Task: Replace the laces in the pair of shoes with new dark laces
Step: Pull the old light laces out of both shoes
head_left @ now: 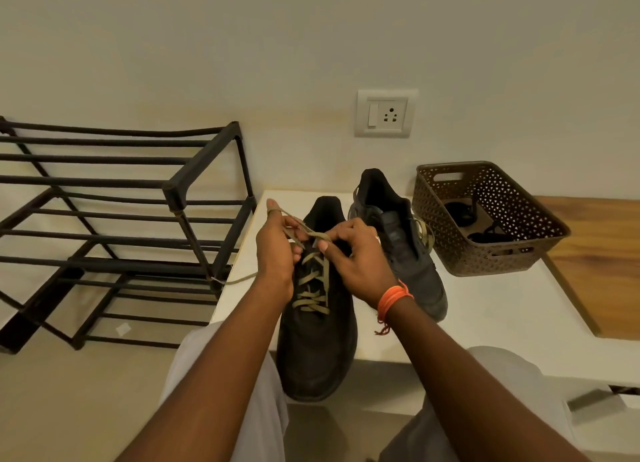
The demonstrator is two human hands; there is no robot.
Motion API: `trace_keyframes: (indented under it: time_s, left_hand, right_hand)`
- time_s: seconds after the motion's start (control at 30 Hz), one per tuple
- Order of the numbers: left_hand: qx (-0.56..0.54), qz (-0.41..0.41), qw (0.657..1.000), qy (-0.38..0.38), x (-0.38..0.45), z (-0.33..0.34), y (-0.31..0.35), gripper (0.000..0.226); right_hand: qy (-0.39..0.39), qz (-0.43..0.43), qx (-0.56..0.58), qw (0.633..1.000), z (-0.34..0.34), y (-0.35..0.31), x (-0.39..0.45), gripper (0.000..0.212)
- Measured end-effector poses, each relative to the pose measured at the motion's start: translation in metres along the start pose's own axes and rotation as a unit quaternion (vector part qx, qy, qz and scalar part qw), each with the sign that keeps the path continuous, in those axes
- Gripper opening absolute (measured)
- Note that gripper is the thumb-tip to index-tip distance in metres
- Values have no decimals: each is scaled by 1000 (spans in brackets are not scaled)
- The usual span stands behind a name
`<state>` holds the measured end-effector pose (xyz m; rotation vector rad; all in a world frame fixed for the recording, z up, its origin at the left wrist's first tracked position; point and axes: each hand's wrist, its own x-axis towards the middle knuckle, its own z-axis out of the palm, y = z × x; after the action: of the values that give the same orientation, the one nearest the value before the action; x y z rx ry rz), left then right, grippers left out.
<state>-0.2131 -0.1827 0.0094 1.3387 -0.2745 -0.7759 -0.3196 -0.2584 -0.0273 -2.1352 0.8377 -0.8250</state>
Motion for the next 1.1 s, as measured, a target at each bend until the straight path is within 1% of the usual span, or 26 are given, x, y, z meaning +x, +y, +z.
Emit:
trace_keyframes:
  time_s: [0.07, 0.17, 0.23, 0.3, 0.37, 0.4, 0.43, 0.47, 0.5, 0.53, 0.57, 0.63, 0.7, 0.73, 0.77, 0.8, 0.83, 0.87, 0.9, 0.93, 0.97, 1.03, 1.07, 1.1]
  left_hand:
    - [8, 11, 1000, -13, -1, 1, 2, 56]
    - [-8, -11, 1000, -19, 4, -4, 8, 67]
    - [-53, -34, 998, -13, 10, -10, 12, 77]
    - [-104, -39, 994, 8, 14, -18, 14, 81]
    - [-155, -32, 986, 45, 17, -27, 15, 76]
    - [-177, -27, 981, 69, 17, -32, 15, 71]
    - [-187, -18, 977, 97, 18, -38, 14, 62]
    - [-176, -5, 976, 132, 18, -42, 15, 49]
    - [-143, 10, 975, 171, 18, -45, 16, 34]
    - [-107, 28, 973, 202, 18, -47, 17, 25]
    - [-79, 47, 971, 223, 18, -47, 16, 35]
    - [-19, 65, 971, 230, 14, -45, 16, 61]
    - [91, 97, 961, 240, 8, -38, 14, 84]
    - [157, 128, 946, 253, 5, -35, 12, 91]
    - [219, 175, 922, 267, 2, -35, 10, 94]
    - [273, 232, 894, 269, -1, -34, 9, 89]
    - [325, 288, 866, 248, -4, -34, 7, 79]
    - [381, 335, 837, 205, -6, -34, 5, 63]
    - [432, 364, 812, 146, -6, -33, 2, 46]
    - [478, 370, 792, 84, -5, -32, -3, 32]
    - [510, 358, 781, 28, -5, -29, -8, 25]
    - [560, 314, 765, -49, -2, -22, -17, 24]
    - [586, 297, 750, -69, -1, -18, -20, 27]
    - [606, 284, 738, -81, -2, -16, -23, 29]
  right_hand:
    - [18, 23, 99, 995, -2, -4, 1, 13]
    - [67, 71, 272, 957, -19, -12, 6, 19]
    - [100, 120, 351, 923, -37, -14, 9, 20]
    - [146, 170, 428, 875, -55, -10, 9, 23]
    - [228, 208, 479, 822, -73, 0, 10, 22]
    - [273, 220, 473, 808, -81, 5, 10, 21]
    - [313, 227, 444, 809, -88, 10, 9, 17]
    - [343, 222, 394, 824, -92, 13, 6, 11]
    - [361, 203, 323, 851, -96, 15, 4, 7]
    - [362, 181, 248, 880, -96, 14, 1, 19]
    - [341, 159, 175, 910, -93, 13, -2, 33]
    - [261, 124, 56, 956, -80, 7, -5, 61]
    - [198, 97, -42, 974, -62, 3, -4, 83]
    - [182, 88, -91, 975, -53, -1, -4, 87]
    - [177, 73, -131, 973, -46, -4, -5, 85]
    - [177, 41, -155, 971, -41, -8, -7, 78]
    - [170, -4, -158, 973, -37, -9, -7, 66]
    - [145, -50, -144, 978, -35, -11, -7, 53]
    - [100, -83, -123, 984, -32, -12, -5, 44]
    - [36, -99, -107, 989, -30, -12, -4, 42]
    - [-35, -102, -101, 989, -29, -11, -3, 45]
    - [-155, -69, -128, 977, -28, -6, 3, 57]
    - [-190, -46, -144, 970, -29, -3, 5, 61]
    - [-204, -32, -144, 968, -29, 0, 5, 62]
